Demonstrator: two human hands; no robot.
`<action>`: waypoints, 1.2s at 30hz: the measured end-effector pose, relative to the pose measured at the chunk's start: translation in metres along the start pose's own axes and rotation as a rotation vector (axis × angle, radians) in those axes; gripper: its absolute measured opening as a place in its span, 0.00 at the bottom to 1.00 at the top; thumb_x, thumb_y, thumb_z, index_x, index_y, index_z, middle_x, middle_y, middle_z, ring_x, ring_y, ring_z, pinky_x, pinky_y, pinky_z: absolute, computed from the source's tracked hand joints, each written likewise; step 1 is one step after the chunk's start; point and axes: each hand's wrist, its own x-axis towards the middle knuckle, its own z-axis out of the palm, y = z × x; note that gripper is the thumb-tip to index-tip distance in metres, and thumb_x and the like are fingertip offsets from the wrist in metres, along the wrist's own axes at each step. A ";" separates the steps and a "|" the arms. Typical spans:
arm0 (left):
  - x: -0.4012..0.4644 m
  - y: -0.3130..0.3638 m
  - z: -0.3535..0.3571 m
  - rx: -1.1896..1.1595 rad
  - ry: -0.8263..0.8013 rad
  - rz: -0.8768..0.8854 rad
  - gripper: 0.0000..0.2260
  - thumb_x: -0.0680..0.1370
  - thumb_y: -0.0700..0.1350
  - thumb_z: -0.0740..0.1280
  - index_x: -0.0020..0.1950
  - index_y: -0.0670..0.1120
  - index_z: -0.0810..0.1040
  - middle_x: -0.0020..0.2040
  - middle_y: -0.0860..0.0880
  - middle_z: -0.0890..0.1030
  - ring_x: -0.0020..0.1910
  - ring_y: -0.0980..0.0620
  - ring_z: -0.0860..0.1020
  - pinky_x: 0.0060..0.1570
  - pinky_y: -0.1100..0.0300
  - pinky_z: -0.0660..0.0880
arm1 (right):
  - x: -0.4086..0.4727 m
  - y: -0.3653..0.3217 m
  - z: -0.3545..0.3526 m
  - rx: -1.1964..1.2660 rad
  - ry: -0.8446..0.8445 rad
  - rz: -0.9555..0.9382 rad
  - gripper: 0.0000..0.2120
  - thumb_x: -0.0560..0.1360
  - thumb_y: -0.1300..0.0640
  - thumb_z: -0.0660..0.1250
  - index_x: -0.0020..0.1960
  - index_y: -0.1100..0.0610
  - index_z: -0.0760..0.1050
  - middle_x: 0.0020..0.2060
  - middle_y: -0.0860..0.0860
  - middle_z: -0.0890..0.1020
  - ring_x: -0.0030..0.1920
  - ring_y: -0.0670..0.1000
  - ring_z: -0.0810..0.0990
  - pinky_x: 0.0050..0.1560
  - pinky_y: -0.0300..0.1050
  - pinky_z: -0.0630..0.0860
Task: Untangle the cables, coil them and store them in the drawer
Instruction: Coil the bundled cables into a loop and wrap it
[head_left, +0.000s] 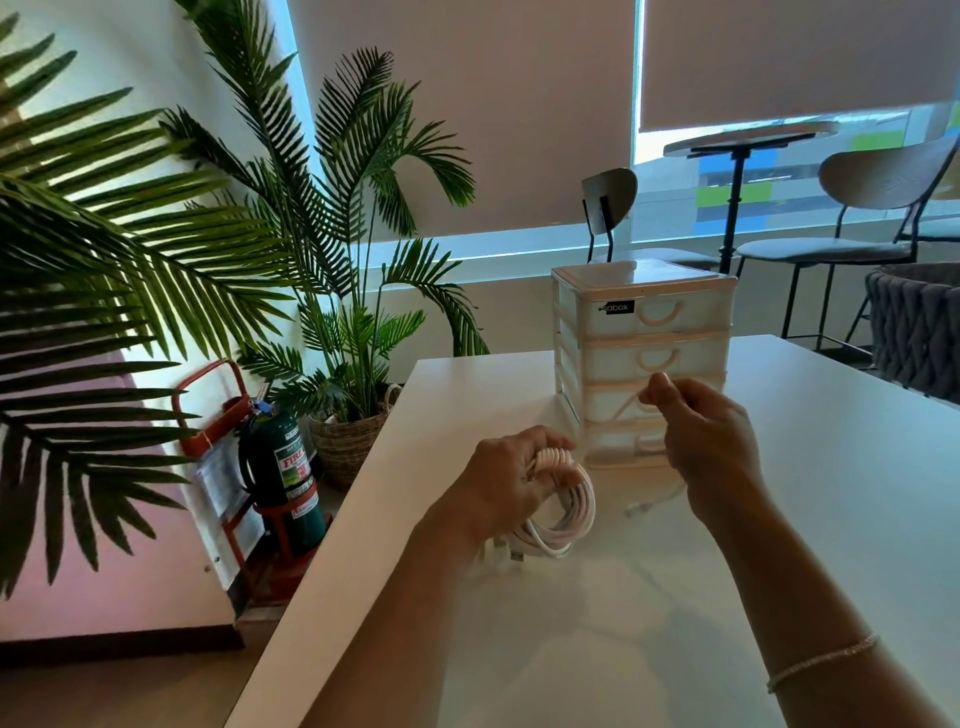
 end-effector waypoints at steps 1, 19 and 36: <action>-0.001 0.004 -0.001 -0.018 -0.044 -0.020 0.17 0.73 0.49 0.71 0.60 0.49 0.76 0.49 0.49 0.81 0.42 0.57 0.76 0.41 0.74 0.69 | 0.000 0.001 0.000 -0.024 0.031 -0.033 0.12 0.77 0.51 0.62 0.36 0.48 0.75 0.27 0.40 0.76 0.33 0.41 0.71 0.34 0.39 0.66; -0.007 0.027 -0.003 -0.500 -0.174 -0.011 0.21 0.68 0.34 0.73 0.51 0.56 0.73 0.45 0.53 0.78 0.41 0.55 0.77 0.43 0.62 0.77 | -0.004 0.014 0.009 -0.332 -0.066 0.059 0.09 0.74 0.54 0.68 0.50 0.56 0.82 0.46 0.52 0.84 0.51 0.52 0.80 0.55 0.48 0.75; 0.000 0.015 -0.001 -0.070 0.237 -0.024 0.19 0.71 0.44 0.72 0.61 0.47 0.75 0.46 0.50 0.78 0.41 0.54 0.73 0.33 0.79 0.66 | -0.004 0.016 0.009 -0.353 -0.045 -0.183 0.01 0.72 0.53 0.70 0.42 0.47 0.79 0.44 0.48 0.81 0.43 0.48 0.78 0.48 0.47 0.77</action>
